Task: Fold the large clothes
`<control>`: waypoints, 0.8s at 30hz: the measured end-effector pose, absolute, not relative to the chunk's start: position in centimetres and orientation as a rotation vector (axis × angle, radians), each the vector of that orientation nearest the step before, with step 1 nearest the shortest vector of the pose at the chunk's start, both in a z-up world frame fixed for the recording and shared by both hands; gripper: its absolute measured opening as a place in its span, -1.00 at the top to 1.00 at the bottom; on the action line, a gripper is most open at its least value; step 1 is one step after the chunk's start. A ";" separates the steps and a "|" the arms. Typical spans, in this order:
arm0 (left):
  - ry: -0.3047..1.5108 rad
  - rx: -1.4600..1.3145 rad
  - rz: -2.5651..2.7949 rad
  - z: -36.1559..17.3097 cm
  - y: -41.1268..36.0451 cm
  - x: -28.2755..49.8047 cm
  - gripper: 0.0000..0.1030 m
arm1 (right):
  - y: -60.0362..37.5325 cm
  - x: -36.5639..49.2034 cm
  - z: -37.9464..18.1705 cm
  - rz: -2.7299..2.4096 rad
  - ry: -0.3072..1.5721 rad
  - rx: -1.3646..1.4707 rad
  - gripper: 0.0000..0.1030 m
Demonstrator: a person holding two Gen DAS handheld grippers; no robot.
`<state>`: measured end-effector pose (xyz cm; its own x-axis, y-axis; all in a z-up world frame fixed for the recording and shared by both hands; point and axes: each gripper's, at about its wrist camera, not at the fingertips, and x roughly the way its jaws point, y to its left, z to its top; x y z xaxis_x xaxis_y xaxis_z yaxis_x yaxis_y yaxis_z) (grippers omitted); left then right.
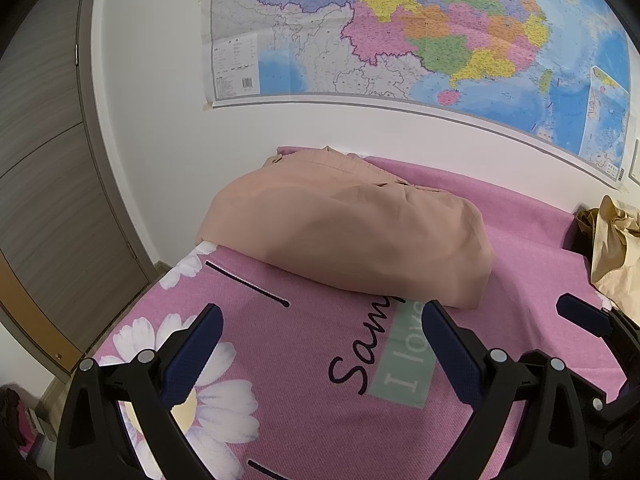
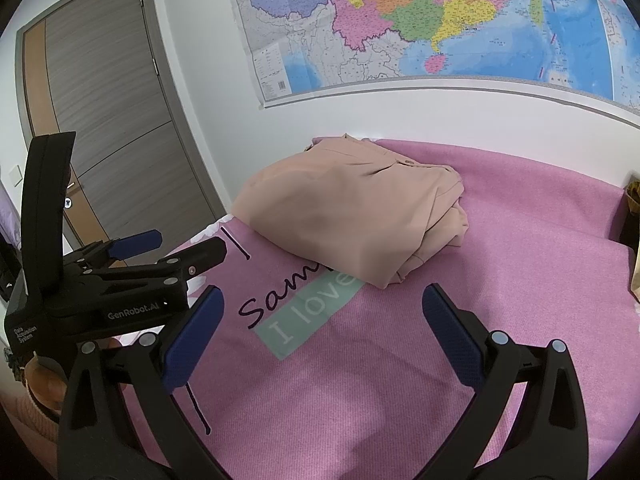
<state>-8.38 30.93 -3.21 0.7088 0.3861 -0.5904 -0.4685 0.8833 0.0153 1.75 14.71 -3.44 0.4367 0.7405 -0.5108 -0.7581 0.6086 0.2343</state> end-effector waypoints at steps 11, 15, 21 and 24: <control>0.629 -0.139 0.470 -3.4 31.1 -8.2 -0.87 | 14.7 1.8 -3.4 0.932 0.619 -0.032 -0.90; 0.626 -0.142 0.468 -3.3 31.1 -8.2 -0.87 | 14.7 1.9 -3.4 0.928 0.619 -0.030 -0.90; 0.624 -0.136 0.468 -3.2 31.0 -8.1 -0.87 | 14.6 1.9 -3.2 0.928 0.616 -0.027 -0.90; 0.623 -0.137 0.469 -3.1 30.9 -8.1 -0.87 | 14.6 1.9 -3.2 0.927 0.614 -0.030 -0.90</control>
